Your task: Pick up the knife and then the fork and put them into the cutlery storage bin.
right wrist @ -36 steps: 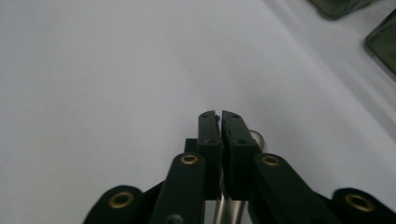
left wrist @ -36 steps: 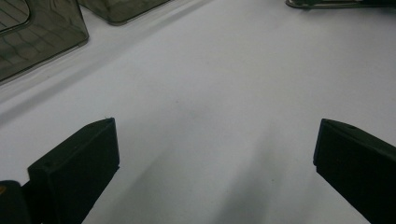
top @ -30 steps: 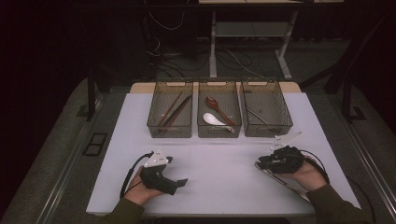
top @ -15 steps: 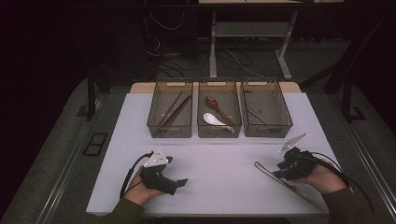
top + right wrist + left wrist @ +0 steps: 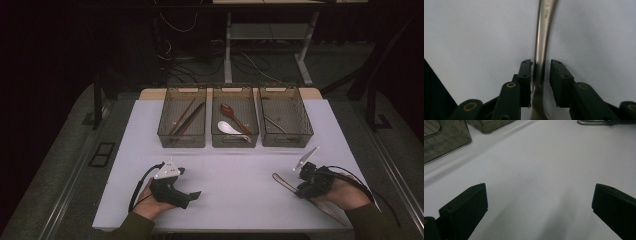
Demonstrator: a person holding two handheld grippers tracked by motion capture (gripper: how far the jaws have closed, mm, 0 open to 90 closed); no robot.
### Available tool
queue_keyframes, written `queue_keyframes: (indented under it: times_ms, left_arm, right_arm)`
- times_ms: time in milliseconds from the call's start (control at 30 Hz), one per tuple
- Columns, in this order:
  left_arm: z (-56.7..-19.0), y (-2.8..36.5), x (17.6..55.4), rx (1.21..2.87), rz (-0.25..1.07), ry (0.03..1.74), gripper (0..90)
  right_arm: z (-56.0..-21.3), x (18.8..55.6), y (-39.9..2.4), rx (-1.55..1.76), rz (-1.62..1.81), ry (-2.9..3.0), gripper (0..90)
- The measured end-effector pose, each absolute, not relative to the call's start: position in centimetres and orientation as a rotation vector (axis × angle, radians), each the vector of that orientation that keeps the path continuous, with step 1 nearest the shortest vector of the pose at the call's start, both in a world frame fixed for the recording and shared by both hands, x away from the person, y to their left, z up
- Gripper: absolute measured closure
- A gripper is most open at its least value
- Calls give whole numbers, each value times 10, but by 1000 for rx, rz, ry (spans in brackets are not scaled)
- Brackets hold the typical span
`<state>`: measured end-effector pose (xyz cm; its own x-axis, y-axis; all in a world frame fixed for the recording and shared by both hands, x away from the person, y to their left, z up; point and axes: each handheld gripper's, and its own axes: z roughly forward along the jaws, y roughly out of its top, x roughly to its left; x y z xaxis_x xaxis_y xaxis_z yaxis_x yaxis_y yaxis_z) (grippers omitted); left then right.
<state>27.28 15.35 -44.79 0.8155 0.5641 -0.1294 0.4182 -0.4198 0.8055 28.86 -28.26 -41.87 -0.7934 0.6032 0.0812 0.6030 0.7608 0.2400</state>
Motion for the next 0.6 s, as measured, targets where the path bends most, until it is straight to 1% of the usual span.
queue_keyframes:
  times_ms: [600]
  left_arm:
    - [-448, 153, 273, 2071, 196, 725, 0]
  right_arm:
    - [-419, 295, -257, 882, 109, 2988, 798]
